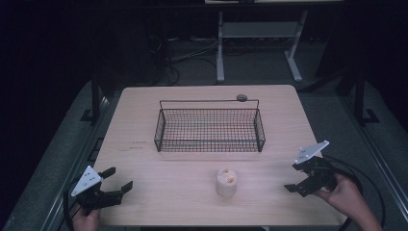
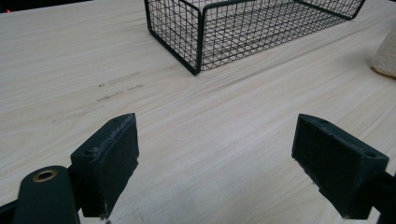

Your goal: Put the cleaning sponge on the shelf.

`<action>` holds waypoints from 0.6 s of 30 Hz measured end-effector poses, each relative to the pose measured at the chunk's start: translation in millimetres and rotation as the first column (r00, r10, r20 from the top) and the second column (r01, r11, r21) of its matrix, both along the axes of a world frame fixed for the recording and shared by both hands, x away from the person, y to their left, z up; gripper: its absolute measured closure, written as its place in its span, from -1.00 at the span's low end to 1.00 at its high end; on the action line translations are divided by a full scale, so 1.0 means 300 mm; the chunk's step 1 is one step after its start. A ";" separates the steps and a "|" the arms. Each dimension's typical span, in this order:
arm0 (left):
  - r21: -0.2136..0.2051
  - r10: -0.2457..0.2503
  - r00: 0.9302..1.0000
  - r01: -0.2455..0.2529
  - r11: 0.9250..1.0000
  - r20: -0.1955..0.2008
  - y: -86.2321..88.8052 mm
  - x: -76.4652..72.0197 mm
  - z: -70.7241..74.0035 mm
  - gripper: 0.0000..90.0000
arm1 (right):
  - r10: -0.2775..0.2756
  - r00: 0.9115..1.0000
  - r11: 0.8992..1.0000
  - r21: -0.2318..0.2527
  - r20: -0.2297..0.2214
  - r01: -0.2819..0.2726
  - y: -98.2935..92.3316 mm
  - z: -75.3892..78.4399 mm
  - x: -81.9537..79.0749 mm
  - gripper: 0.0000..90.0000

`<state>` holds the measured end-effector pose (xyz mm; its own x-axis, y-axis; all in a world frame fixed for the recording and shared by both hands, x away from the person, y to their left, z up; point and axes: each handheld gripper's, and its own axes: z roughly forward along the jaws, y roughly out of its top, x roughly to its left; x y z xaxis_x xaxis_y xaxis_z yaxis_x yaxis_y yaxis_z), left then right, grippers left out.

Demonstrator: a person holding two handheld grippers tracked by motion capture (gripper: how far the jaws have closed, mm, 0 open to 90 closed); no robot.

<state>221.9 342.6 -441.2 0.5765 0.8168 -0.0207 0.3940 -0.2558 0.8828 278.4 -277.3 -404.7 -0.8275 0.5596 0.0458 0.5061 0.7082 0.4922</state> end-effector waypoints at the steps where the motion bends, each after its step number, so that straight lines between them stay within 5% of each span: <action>1: 0.003 -0.001 1.000 0.001 1.000 0.002 -0.002 -0.001 0.000 -0.69 | 0.007 1.000 1.000 0.000 0.000 -0.007 0.006 0.005 0.004 -0.63; 18: 0.006 -0.005 1.000 0.005 1.000 0.004 0.002 -0.005 0.001 -0.69 | 0.096 0.995 0.995 -0.015 0.006 -0.096 0.097 0.050 0.019 -0.63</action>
